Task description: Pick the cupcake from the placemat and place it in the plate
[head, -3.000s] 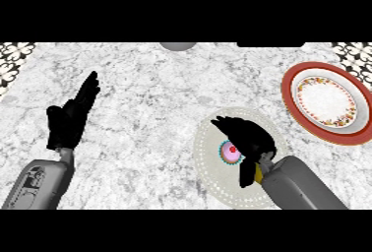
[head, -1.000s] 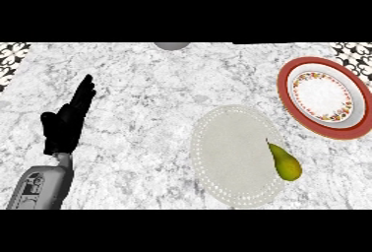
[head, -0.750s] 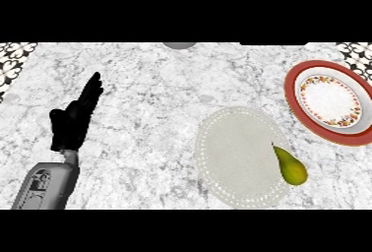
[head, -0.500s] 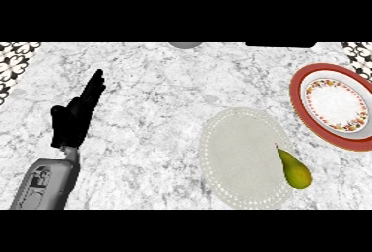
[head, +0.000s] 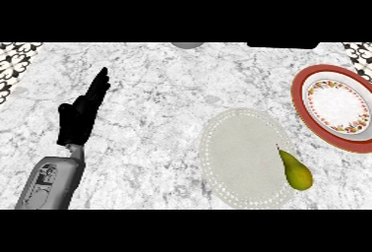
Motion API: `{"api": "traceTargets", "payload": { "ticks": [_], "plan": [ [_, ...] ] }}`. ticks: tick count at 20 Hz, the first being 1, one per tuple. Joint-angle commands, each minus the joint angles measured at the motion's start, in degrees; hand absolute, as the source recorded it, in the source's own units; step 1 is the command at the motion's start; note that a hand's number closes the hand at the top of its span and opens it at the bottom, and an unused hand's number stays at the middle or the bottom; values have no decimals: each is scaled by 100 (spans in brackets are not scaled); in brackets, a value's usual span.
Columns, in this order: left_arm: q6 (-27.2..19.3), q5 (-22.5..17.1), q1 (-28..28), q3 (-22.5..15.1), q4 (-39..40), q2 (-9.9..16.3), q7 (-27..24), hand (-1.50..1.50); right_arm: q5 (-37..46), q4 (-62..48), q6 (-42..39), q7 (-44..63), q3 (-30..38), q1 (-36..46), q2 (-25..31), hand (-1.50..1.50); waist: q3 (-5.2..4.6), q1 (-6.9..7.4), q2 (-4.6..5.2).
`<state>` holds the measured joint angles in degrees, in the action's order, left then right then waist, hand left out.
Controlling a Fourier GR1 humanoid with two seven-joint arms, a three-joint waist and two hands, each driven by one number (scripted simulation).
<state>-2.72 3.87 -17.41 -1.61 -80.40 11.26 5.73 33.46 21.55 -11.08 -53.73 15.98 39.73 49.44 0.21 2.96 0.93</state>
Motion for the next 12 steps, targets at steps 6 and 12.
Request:
{"api": "traceTargets", "payload": {
  "ticks": [6, 12],
  "plan": [
    [4, 48, 19, -13, -29, -72, -54, 0, 1096, -586, 1466, 482, -766, 475, -801, 150, -2, 7, 0],
    [-86, 129, 68, -61, 25, -194, -186, 0, 873, -1320, 985, 1132, -559, 745, -1513, -150, 3, 47, 29]
  ]
}}
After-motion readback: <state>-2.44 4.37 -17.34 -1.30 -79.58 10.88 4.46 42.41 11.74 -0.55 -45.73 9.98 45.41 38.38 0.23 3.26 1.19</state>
